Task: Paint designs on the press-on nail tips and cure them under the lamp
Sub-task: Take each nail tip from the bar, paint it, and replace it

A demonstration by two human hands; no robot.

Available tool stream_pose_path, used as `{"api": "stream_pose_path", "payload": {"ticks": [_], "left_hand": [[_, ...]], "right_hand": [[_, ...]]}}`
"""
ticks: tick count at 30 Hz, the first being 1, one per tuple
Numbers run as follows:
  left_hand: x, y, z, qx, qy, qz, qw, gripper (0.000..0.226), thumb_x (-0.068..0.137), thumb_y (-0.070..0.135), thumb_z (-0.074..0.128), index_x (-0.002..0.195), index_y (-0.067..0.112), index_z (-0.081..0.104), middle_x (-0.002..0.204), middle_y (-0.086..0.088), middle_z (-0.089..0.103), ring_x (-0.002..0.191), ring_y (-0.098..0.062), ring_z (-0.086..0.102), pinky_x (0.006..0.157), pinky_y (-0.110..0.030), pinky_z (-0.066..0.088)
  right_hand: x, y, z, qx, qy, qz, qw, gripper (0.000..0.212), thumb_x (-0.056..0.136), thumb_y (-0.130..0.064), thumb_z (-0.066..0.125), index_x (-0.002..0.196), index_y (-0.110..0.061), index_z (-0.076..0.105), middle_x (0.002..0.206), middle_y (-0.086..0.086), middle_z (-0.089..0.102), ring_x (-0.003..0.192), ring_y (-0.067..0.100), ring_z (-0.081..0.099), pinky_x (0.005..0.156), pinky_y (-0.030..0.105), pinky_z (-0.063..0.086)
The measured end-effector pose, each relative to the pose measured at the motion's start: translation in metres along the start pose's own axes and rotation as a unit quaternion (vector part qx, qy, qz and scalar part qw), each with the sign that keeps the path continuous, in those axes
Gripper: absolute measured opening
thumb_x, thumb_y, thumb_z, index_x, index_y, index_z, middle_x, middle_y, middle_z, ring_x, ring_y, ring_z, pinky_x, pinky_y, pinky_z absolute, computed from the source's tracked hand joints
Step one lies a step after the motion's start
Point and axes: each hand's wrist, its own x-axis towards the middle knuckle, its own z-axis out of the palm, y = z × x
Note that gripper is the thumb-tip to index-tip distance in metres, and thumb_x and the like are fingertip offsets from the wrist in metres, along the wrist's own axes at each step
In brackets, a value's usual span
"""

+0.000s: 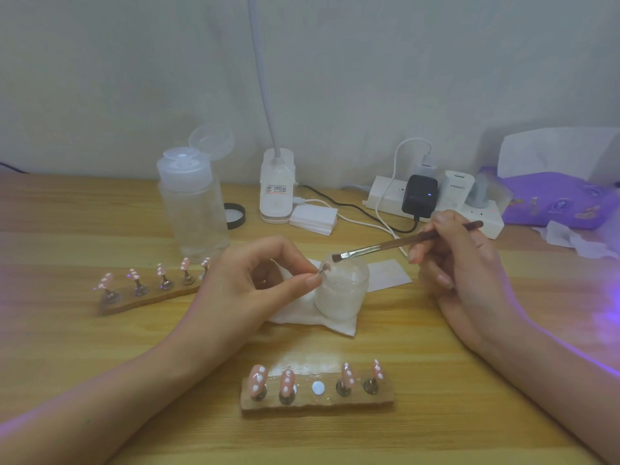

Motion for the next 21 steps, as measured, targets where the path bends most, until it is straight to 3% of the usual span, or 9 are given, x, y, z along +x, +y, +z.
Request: {"api": "stream_pose_path", "payload": {"ticks": [3,6,11,14,16,18,21], "left_hand": [[0.0001,0.0003,-0.0001,-0.003,0.0,-0.001,1.0,0.016,0.075,0.035,0.076,0.074,0.02,0.071,0.054,0.004,0.051,0.049,-0.008,0.04,0.048,-0.013,0.032],[0.0004,-0.0004,-0.0005,0.008,-0.003,0.001,1.0,0.017,0.078,0.035,0.08,0.074,0.022,0.071,0.055,0.003,0.054,0.05,-0.008,0.042,0.049,-0.014,0.033],[0.0003,-0.0007,-0.0005,0.006,-0.005,0.002,1.0,0.017,0.077,0.036,0.081,0.074,0.023,0.071,0.054,0.007,0.053,0.049,-0.007,0.041,0.049,-0.013,0.032],[0.0002,0.0001,-0.001,0.005,-0.003,-0.002,1.0,0.014,0.076,0.035,0.075,0.074,0.021,0.071,0.058,-0.006,0.056,0.051,-0.011,0.042,0.048,-0.016,0.033],[0.0,0.0006,-0.0007,0.004,-0.003,-0.003,1.0,0.014,0.076,0.035,0.075,0.074,0.021,0.071,0.059,-0.009,0.057,0.052,-0.011,0.043,0.048,-0.016,0.034],[0.0,0.0009,-0.0001,0.001,-0.004,-0.003,1.0,0.015,0.075,0.035,0.075,0.074,0.021,0.071,0.055,0.001,0.054,0.05,-0.009,0.041,0.048,-0.014,0.033],[0.0006,0.0007,0.0002,0.0,-0.003,-0.002,1.0,0.016,0.074,0.036,0.074,0.074,0.019,0.071,0.056,0.009,0.056,0.05,-0.007,0.042,0.048,-0.014,0.034]], "right_hand": [[-0.0011,-0.0004,0.0023,-0.017,-0.024,-0.007,1.0,0.024,0.091,-0.035,0.056,0.07,-0.024,0.061,0.061,0.007,0.066,0.037,0.008,0.029,0.041,0.015,0.03],[-0.0005,0.0007,0.0004,-0.018,-0.002,0.003,1.0,0.03,0.099,-0.027,0.052,0.071,-0.021,0.061,0.059,0.008,0.065,0.037,0.008,0.028,0.04,0.014,0.029],[-0.002,-0.001,0.0029,-0.025,-0.022,-0.009,0.999,0.027,0.091,-0.035,0.055,0.066,-0.027,0.062,0.06,0.007,0.066,0.037,0.008,0.029,0.043,0.014,0.03],[-0.001,0.0002,0.0013,-0.017,0.002,0.0,1.0,0.033,0.098,-0.026,0.051,0.067,-0.024,0.062,0.058,0.008,0.064,0.037,0.008,0.028,0.041,0.013,0.03],[-0.0013,-0.0017,0.002,-0.005,0.001,-0.002,1.0,0.033,0.095,-0.03,0.054,0.064,-0.026,0.063,0.058,0.006,0.064,0.037,0.008,0.029,0.041,0.013,0.03],[-0.002,-0.0023,0.0036,-0.019,-0.017,-0.007,1.0,0.025,0.089,-0.036,0.056,0.066,-0.027,0.062,0.06,0.006,0.066,0.037,0.008,0.03,0.043,0.015,0.03],[-0.0015,-0.0004,0.0022,-0.03,-0.008,-0.001,1.0,0.027,0.097,-0.028,0.052,0.073,-0.019,0.059,0.058,0.007,0.064,0.037,0.008,0.028,0.042,0.015,0.029]]}}
